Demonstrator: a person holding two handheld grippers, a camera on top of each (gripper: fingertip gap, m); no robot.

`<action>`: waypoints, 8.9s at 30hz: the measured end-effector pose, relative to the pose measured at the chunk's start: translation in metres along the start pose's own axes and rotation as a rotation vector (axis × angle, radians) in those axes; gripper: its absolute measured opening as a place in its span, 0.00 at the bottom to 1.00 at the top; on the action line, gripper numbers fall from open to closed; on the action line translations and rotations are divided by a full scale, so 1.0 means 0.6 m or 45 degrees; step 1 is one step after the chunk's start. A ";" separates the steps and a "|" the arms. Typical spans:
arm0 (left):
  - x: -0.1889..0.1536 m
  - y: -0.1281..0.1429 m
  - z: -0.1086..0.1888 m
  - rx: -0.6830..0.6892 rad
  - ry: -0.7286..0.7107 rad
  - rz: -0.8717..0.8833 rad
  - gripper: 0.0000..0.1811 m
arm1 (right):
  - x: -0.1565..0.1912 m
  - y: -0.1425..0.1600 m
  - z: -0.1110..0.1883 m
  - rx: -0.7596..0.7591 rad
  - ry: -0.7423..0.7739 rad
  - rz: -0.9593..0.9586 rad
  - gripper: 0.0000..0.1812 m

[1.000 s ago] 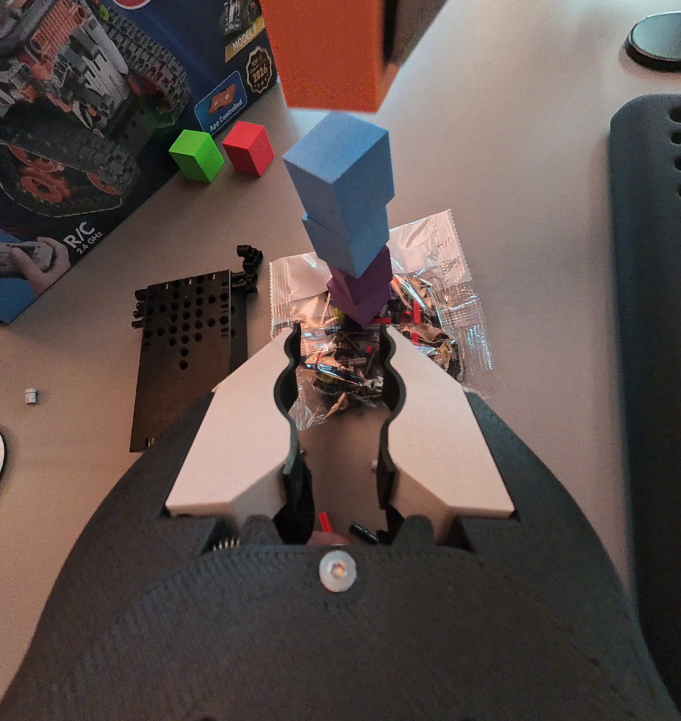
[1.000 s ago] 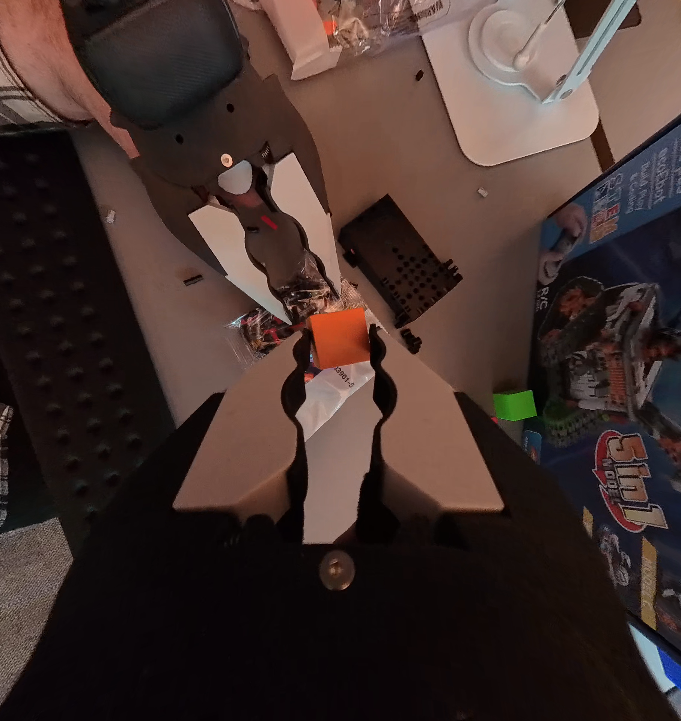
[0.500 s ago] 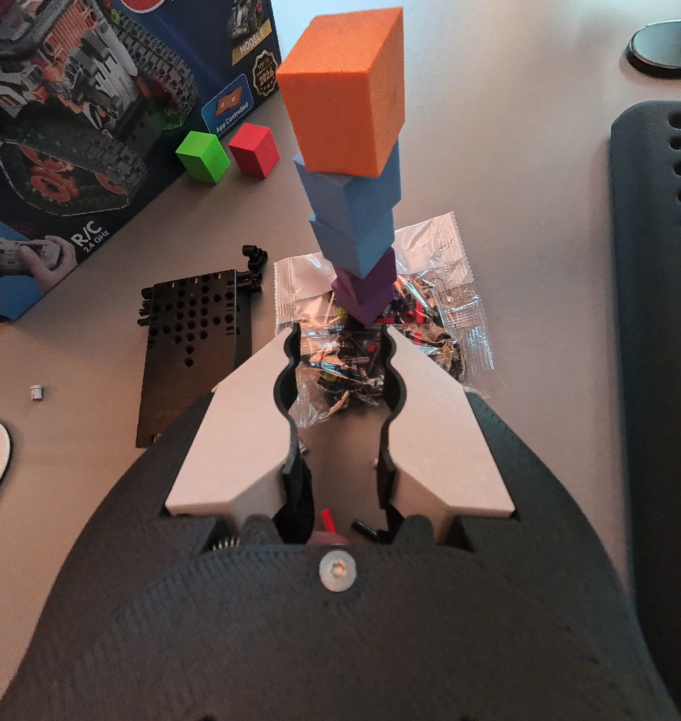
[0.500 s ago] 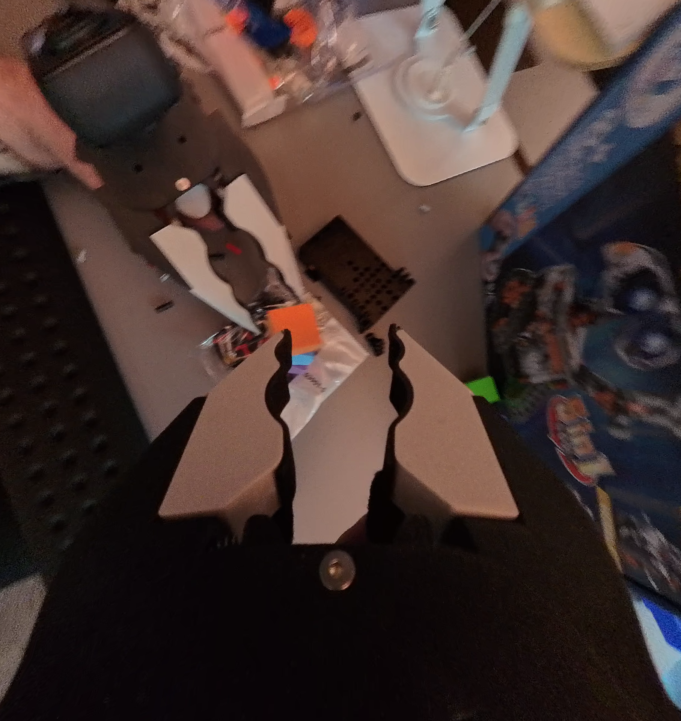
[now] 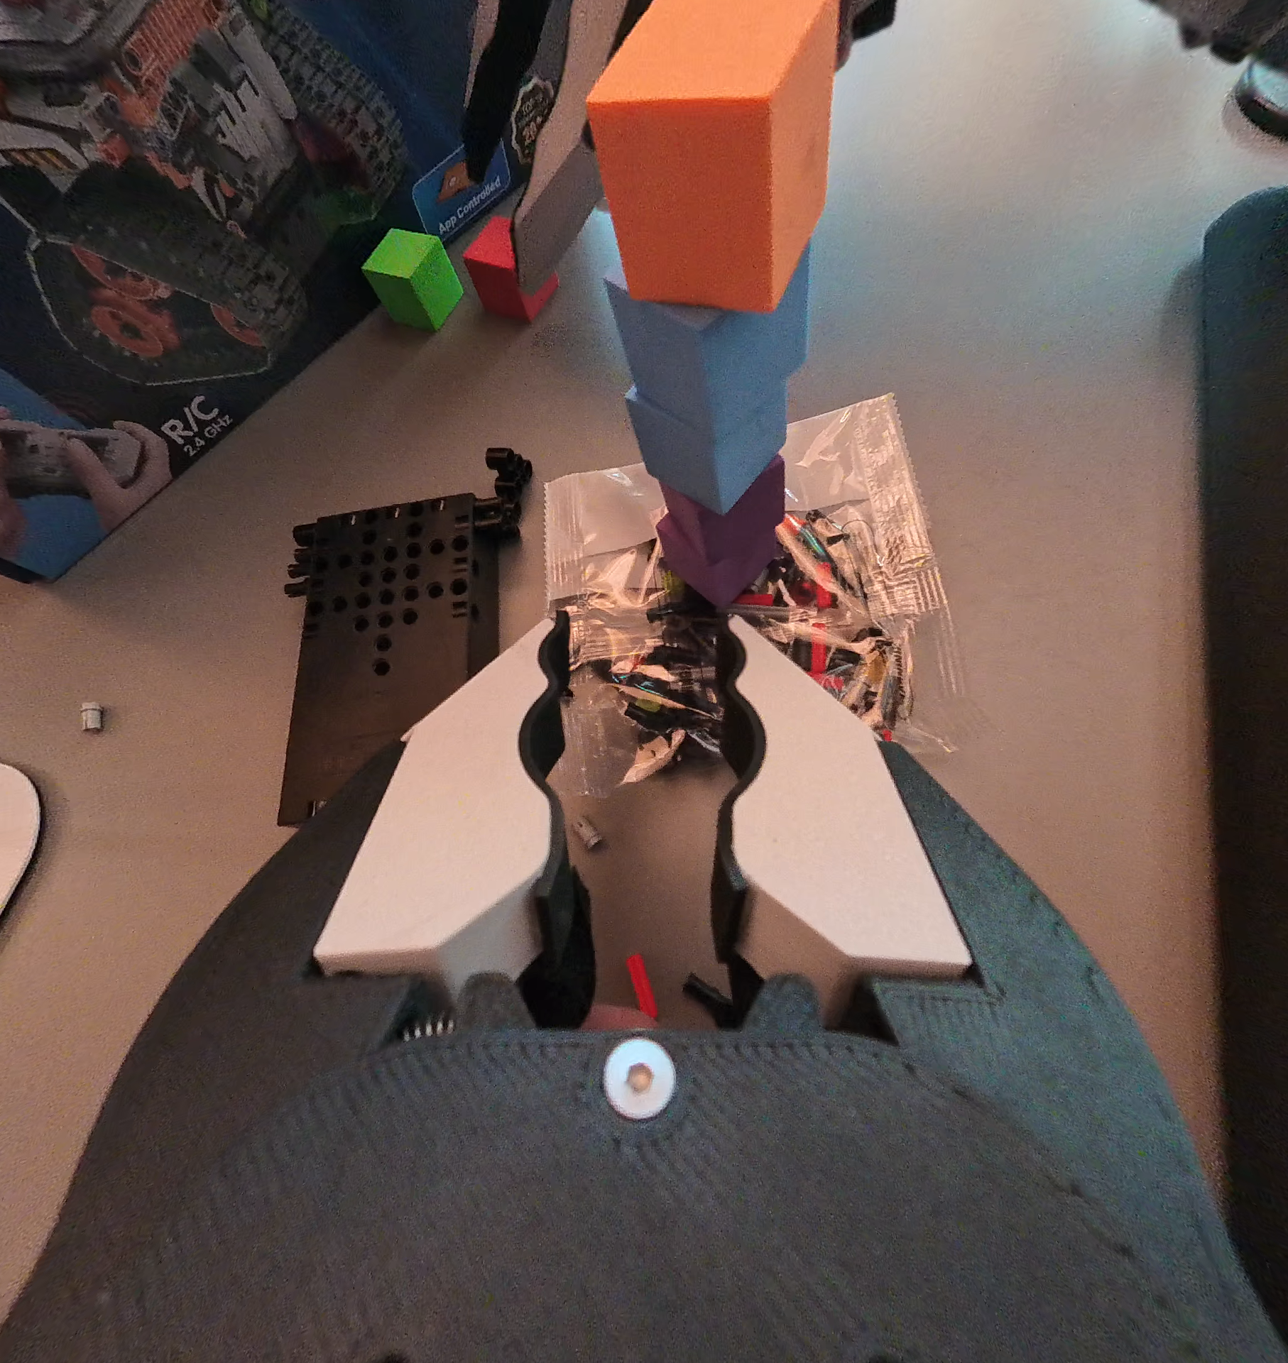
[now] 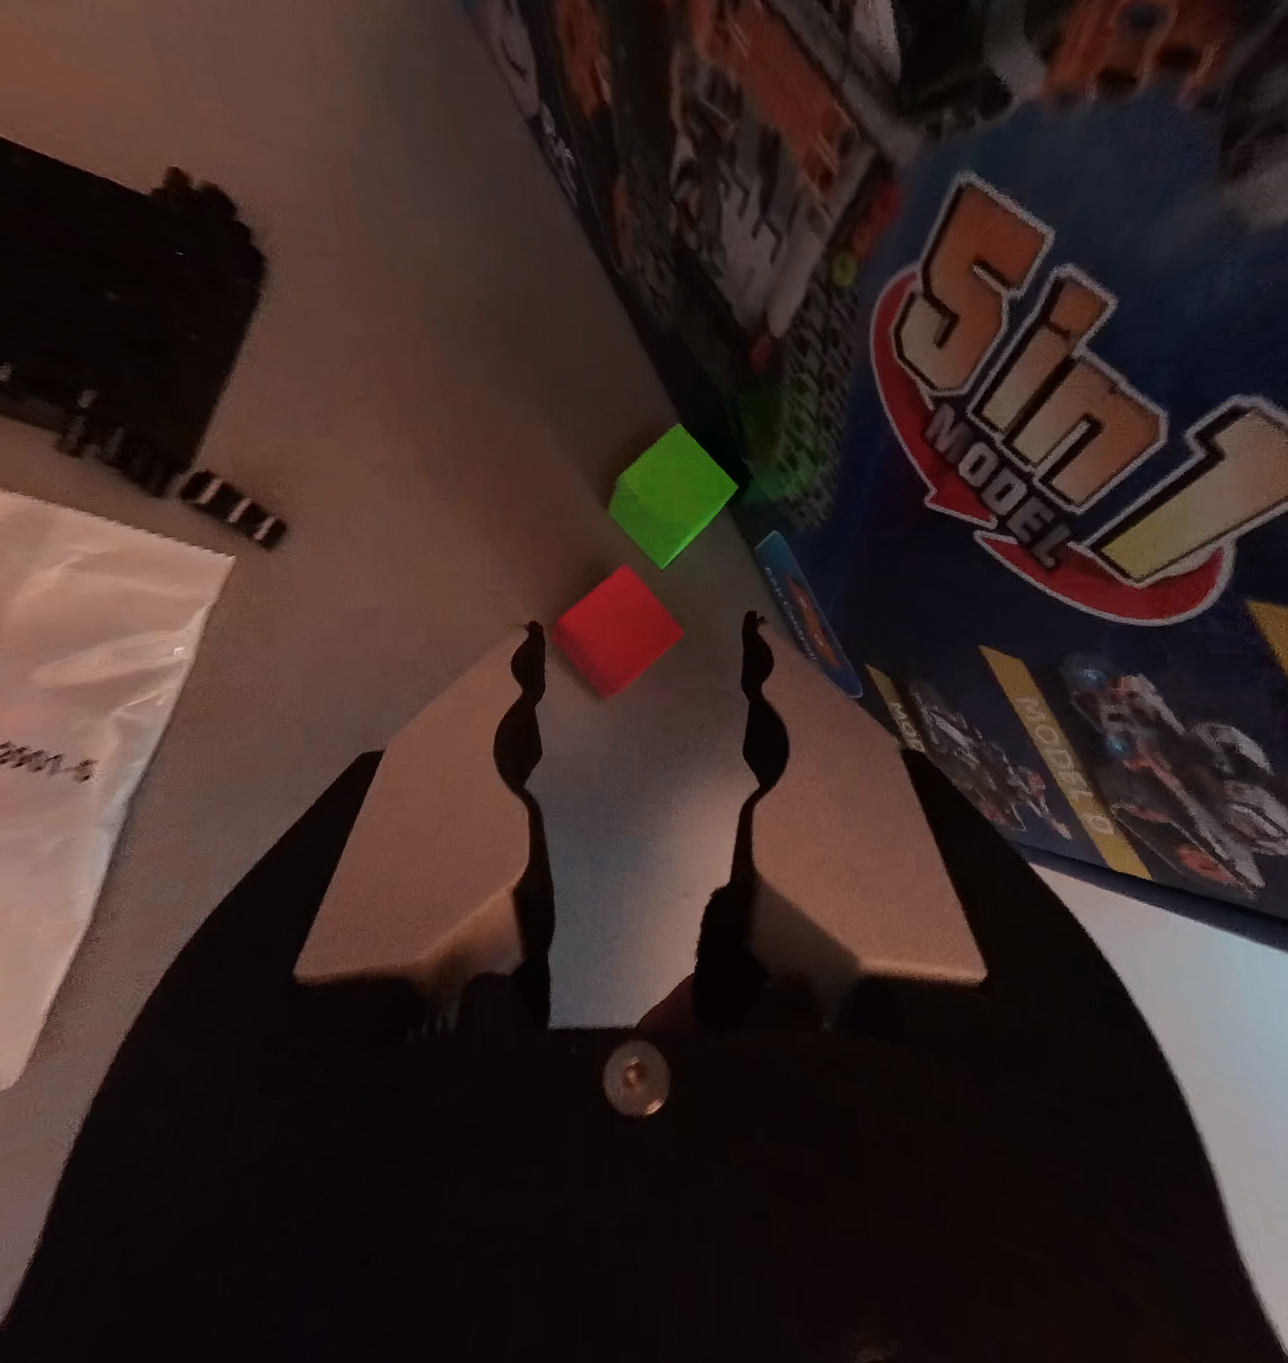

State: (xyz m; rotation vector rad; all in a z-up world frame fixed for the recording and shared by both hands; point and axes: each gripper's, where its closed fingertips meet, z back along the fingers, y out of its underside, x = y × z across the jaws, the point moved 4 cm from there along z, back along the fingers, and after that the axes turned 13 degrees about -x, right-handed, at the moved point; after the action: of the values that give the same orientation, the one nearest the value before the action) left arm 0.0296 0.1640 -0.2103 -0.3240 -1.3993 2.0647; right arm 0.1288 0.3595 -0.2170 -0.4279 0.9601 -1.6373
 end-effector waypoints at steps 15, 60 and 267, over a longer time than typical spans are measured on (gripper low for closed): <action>0.000 -0.001 -0.002 0.004 -0.001 -0.011 0.21 | 0.054 -0.052 0.060 -0.205 -0.195 -0.037 0.20; 0.005 -0.012 0.006 -0.050 -0.022 -0.007 0.21 | 0.031 -0.072 0.033 -0.114 0.093 -0.071 0.29; 0.013 -0.054 -0.012 -0.182 -0.173 0.066 0.18 | -0.028 0.111 0.325 -1.001 0.683 -0.793 0.15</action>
State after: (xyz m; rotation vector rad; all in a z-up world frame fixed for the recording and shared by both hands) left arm 0.0384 0.1823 -0.1832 -0.2855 -1.6404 2.0658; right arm 0.3150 0.3022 -0.1478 -0.9062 2.0480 -1.9131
